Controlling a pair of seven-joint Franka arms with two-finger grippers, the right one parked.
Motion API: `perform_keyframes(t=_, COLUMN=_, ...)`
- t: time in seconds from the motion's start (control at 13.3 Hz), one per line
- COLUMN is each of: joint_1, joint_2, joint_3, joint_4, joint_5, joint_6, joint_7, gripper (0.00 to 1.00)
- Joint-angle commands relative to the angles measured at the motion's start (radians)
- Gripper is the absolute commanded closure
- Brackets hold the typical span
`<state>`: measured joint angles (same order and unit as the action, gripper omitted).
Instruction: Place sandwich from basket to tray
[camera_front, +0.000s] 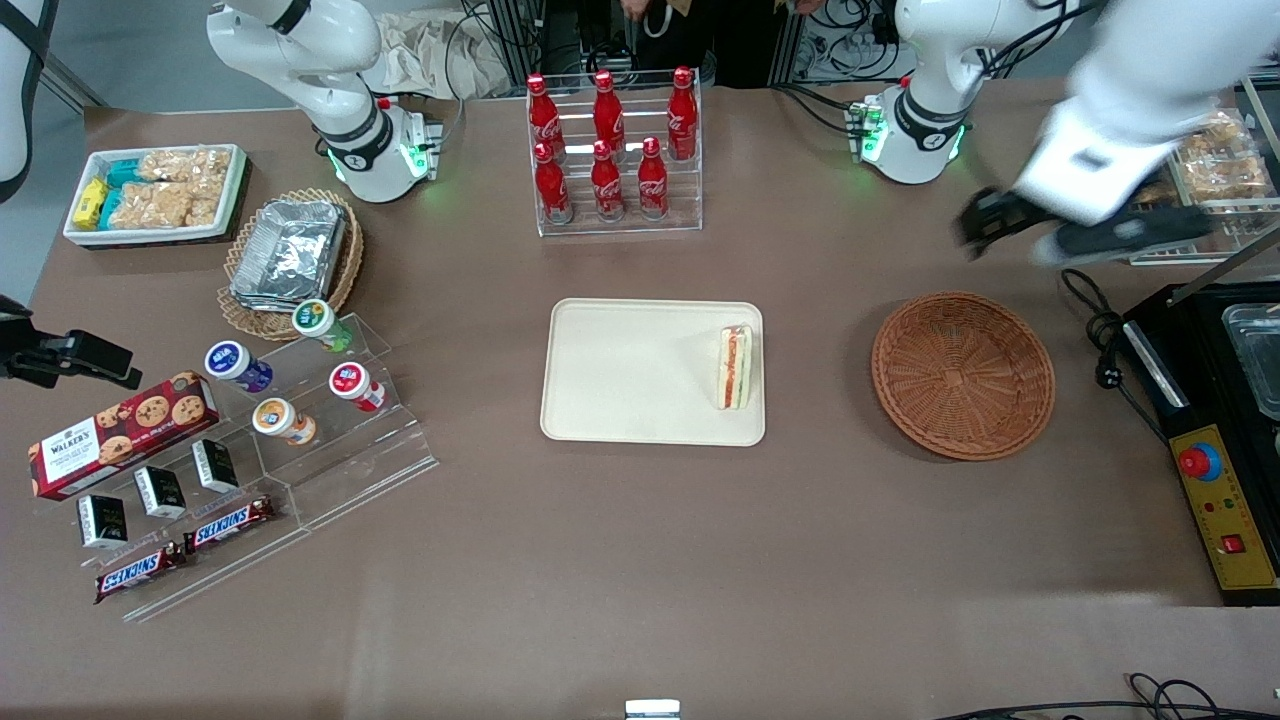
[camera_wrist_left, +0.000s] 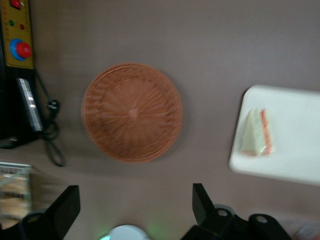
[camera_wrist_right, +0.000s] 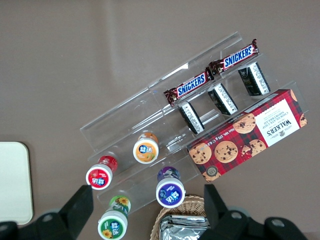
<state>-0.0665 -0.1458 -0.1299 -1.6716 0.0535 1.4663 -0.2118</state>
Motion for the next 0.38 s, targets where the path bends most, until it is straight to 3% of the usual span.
perform_keyframes(t=0.0, joint_1=-0.007, joint_2=-0.021, joint_3=0.085, joint_4=0.015, joint_5=-0.021, joint_6=-0.035, joint_7=0.153, gripper=0.0)
perform_keyframes(t=0.3, joint_1=0.011, joint_2=0.011, joint_3=0.088, joint_4=0.093, joint_5=-0.021, joint_6=-0.064, joint_7=0.155, gripper=0.0)
